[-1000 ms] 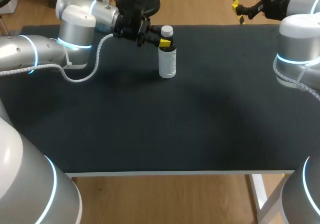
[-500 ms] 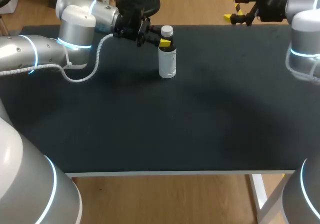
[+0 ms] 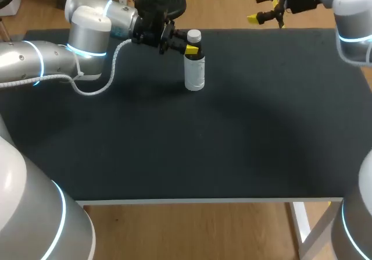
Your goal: Unscrew the bottle cap
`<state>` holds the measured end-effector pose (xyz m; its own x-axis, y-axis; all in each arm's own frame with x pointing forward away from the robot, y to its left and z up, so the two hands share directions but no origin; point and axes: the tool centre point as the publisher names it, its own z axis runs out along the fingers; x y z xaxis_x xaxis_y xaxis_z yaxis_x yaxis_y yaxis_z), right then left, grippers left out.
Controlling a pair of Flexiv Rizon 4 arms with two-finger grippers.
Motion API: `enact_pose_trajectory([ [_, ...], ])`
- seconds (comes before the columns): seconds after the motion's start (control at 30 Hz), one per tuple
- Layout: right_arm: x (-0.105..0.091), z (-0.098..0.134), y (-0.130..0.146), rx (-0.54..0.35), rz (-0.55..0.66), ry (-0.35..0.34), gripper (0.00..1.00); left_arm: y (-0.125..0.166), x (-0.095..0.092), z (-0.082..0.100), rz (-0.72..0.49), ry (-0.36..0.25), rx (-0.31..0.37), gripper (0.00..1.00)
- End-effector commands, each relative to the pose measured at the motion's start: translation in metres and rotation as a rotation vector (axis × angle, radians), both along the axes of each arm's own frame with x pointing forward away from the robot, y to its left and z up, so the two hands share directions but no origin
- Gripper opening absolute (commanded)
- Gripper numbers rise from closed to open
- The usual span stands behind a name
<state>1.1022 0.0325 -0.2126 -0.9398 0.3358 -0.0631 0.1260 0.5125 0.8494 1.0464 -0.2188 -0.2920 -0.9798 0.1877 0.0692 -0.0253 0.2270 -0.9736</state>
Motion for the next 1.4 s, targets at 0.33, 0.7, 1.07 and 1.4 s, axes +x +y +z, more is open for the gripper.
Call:
enact_pose_trajectory([
  [0.33, 0.006, 0.006, 0.036, -0.194, 0.202, 0.218, 1.0, 0.0, 0.004, -0.003, -0.008, 0.002, -0.003, 0.0],
  [0.7, 0.005, -0.01, 0.068, -0.203, 0.268, 0.255, 1.0, 0.0, 0.004, -0.003, -0.008, 0.002, -0.003, 0.0],
  [1.07, -0.001, -0.029, 0.105, -0.167, 0.303, 0.269, 1.0, 0.0, 0.004, -0.003, -0.008, 0.002, -0.003, 0.0],
  [1.4, -0.005, -0.034, 0.115, -0.164, 0.28, 0.21, 1.0, 0.0, 0.004, -0.003, -0.008, 0.002, -0.003, 0.0],
])
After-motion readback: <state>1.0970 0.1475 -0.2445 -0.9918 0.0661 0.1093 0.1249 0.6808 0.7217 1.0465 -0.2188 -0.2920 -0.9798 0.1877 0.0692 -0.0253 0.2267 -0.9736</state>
